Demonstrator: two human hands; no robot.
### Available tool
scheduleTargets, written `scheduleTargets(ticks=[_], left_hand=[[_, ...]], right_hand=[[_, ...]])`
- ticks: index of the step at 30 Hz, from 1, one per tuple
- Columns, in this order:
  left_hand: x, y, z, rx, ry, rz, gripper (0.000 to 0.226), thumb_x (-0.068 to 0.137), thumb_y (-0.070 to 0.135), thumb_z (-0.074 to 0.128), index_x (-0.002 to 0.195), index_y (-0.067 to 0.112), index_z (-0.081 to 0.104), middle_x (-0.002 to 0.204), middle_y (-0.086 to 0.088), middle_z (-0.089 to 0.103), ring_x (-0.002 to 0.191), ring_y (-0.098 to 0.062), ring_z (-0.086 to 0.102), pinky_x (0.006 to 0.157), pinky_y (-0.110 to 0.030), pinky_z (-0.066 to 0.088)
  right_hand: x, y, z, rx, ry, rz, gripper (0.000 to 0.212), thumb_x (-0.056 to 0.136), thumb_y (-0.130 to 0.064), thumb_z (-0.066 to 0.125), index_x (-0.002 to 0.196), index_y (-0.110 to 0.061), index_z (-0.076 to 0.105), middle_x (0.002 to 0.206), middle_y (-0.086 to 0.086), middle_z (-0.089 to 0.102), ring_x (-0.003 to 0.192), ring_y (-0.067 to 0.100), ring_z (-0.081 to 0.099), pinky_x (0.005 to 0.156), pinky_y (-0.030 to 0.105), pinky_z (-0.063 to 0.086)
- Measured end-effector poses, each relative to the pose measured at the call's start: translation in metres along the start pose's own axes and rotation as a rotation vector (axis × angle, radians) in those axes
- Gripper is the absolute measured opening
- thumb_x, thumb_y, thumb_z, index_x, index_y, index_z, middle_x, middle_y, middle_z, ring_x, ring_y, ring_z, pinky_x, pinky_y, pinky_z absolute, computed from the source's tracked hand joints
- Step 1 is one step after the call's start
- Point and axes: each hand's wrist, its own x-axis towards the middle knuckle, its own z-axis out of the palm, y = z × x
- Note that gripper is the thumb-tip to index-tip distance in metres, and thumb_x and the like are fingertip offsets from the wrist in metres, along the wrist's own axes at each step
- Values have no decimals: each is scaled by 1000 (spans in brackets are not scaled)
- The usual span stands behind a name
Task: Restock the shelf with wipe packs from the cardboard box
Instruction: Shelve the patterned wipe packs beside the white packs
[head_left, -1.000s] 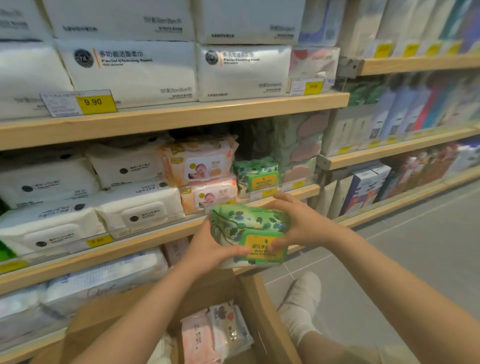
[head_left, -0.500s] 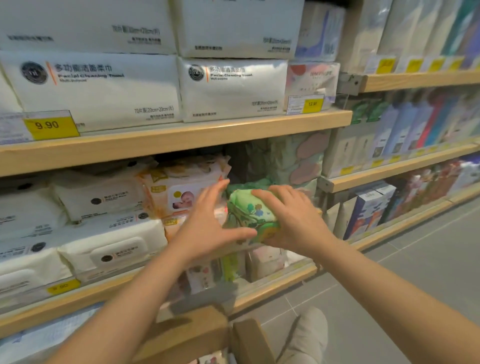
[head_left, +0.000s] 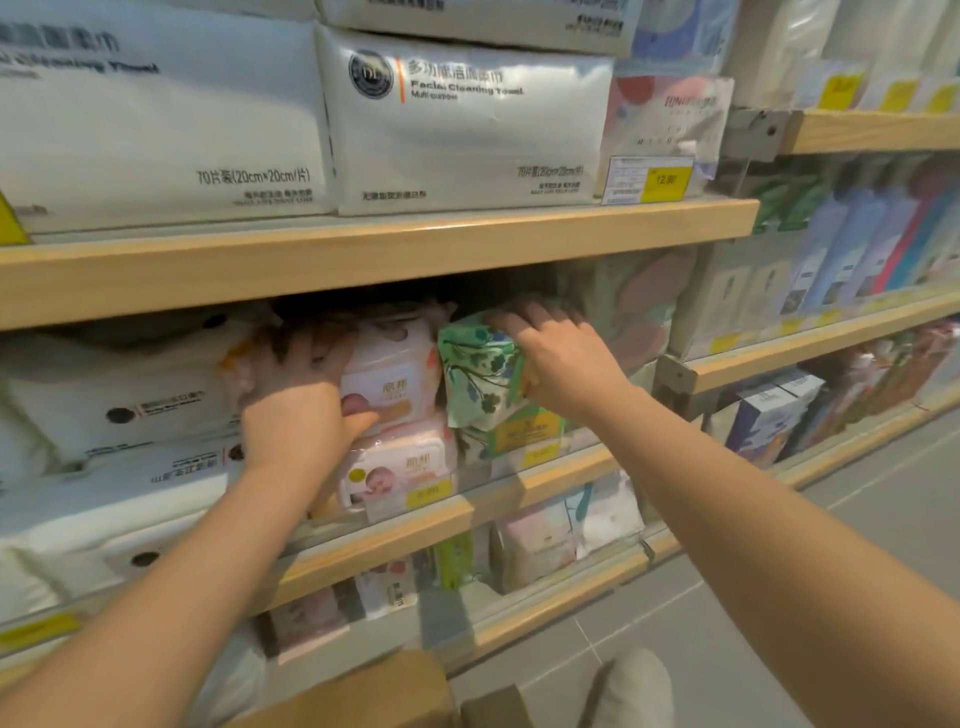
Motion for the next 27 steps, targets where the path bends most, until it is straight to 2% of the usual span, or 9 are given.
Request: scheduleTargets(ticks=[2, 4, 6, 11, 16, 21, 23, 25, 27], left_hand=[[-1, -1, 1, -25, -26, -15, 42, 86, 56, 54, 66, 21, 43, 70, -1, 47, 73, -23, 45, 58, -28, 34], [1, -3, 5, -36, 6, -13, 45, 85, 56, 56, 68, 15, 47, 66, -2, 43, 72, -24, 46, 54, -28, 33], [2, -1, 8, -61, -7, -14, 53, 83, 57, 56, 62, 10, 45, 59, -2, 41, 66, -24, 48, 51, -28, 32], [6, 12, 18, -82, -14, 1, 59, 83, 61, 54, 57, 10, 37, 55, 0, 40, 61, -23, 46, 47, -28, 28], [6, 9, 22, -82, 2, 23, 59, 83, 62, 51, 54, 13, 37, 53, 0, 41, 58, -21, 45, 44, -25, 26], [3, 4, 14, -42, -9, 18, 59, 78, 70, 51, 59, 16, 36, 59, 0, 47, 63, -22, 51, 51, -26, 37], [-6, -1, 6, -56, 55, 50, 58, 77, 70, 52, 71, 13, 43, 76, -6, 57, 75, -27, 56, 58, -31, 43], [-21, -7, -1, -65, 126, 103, 64, 79, 68, 52, 115, 15, 48, 107, -13, 57, 100, -34, 53, 75, -42, 47], [-42, -19, -5, -132, 178, 184, 79, 82, 64, 49, 144, 21, 24, 131, -14, 44, 119, -34, 41, 91, -49, 42]], right_hand=[[-1, -7, 1, 23, -38, 13, 93, 71, -30, 74, 145, -26, 19, 142, 9, 32, 126, 35, 40, 106, 53, 30], [-7, -14, 3, 63, -58, 34, 108, 64, -52, 76, 146, -26, 11, 148, 10, 23, 130, 36, 32, 105, 58, 28], [-14, -21, 7, 80, -7, 63, 108, 62, -62, 73, 144, -30, 11, 148, 10, 23, 132, 34, 27, 103, 58, 29], [-15, -28, 15, 92, 124, 176, 95, 64, -62, 72, 139, -32, 23, 143, 10, 31, 132, 32, 27, 100, 55, 31], [-15, -31, 19, 125, 113, 208, 97, 62, -61, 74, 139, -33, 22, 145, 8, 29, 136, 31, 22, 105, 58, 27], [-15, -32, 9, 142, 37, 215, 101, 62, -62, 72, 142, -33, 18, 149, 9, 25, 140, 31, 15, 109, 60, 18], [-20, -35, -1, 148, 10, 194, 99, 66, -62, 70, 143, -32, 16, 149, 10, 23, 141, 31, 14, 111, 60, 15], [-30, -42, -14, 168, 62, 144, 89, 72, -58, 68, 143, -30, 21, 149, 10, 25, 141, 31, 15, 112, 60, 14], [-47, -54, -25, 218, 166, 90, 79, 77, -50, 67, 142, -26, 30, 149, 11, 29, 141, 32, 19, 111, 61, 18]])
